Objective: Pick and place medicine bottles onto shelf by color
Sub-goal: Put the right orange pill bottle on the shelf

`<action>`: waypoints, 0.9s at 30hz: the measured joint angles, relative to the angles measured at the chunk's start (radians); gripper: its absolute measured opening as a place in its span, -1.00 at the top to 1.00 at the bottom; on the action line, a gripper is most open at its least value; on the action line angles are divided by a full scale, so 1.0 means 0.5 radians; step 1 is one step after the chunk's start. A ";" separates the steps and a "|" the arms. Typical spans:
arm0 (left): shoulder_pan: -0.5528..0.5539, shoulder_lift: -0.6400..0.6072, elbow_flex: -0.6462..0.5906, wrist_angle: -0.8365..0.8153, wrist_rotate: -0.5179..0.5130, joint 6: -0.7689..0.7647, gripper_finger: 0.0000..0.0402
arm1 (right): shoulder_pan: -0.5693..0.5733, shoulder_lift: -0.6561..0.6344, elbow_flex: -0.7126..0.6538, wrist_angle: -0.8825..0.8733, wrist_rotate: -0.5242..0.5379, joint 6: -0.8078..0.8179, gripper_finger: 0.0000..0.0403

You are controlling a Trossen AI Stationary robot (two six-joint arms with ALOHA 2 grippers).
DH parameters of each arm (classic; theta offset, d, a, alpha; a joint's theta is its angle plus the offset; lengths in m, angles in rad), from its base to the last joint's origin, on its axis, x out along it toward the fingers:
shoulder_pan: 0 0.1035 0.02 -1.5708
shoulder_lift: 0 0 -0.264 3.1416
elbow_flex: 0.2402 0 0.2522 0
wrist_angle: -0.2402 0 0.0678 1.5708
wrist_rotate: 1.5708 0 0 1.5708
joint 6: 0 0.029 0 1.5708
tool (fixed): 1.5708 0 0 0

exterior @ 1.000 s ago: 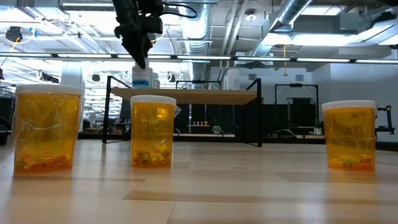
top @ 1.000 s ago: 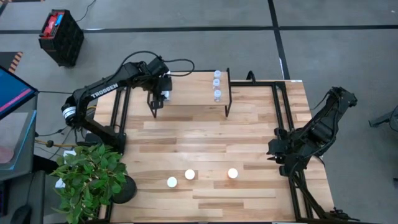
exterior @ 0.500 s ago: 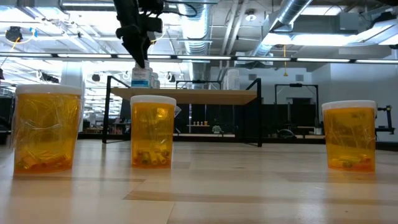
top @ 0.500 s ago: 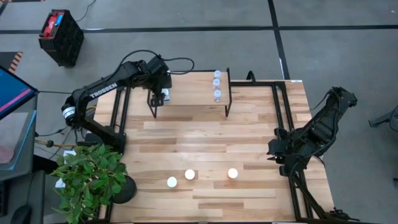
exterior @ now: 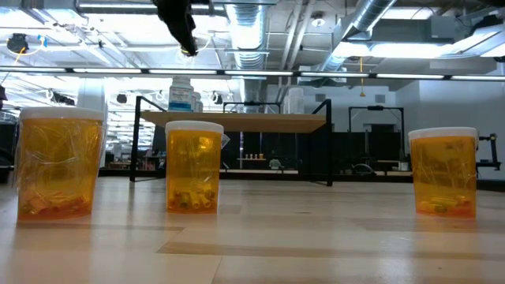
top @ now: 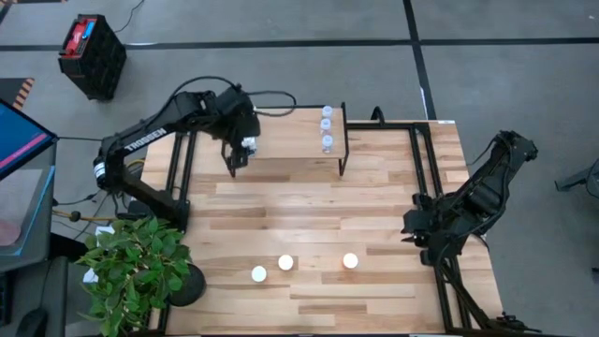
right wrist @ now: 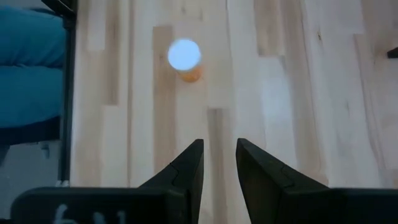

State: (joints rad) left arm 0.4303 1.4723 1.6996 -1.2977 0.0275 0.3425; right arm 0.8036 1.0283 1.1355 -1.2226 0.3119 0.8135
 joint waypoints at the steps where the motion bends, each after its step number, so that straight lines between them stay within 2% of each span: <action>1: -0.039 0.000 0.000 -0.040 0.075 -0.070 -0.21 | -0.003 0.000 0.000 0.032 0.002 0.000 0.41; 4: -0.162 0.002 0.000 -0.156 0.275 -0.212 -0.19 | -0.031 0.011 0.000 0.166 0.005 -0.005 0.41; 7: -0.309 0.002 0.000 -0.204 0.351 -0.338 -0.16 | -0.056 0.036 0.000 0.297 0.010 -0.065 0.41; 16: -0.715 0.002 -0.001 -0.275 0.348 -0.546 -0.12 | -0.170 0.286 0.000 0.564 0.018 -0.141 0.41; 22: -0.918 0.002 -0.001 -0.274 0.254 -0.690 -0.12 | -0.272 0.612 0.000 0.594 0.005 -0.141 0.41; 27: -1.030 0.002 -0.001 -0.283 0.231 -0.762 -0.12 | -0.325 0.876 0.000 0.621 -0.110 -0.146 0.41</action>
State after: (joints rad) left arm -0.0848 1.4731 1.6993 -1.4391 0.1432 -0.0383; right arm 0.6409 1.4664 1.1355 -0.9120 0.2569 0.7405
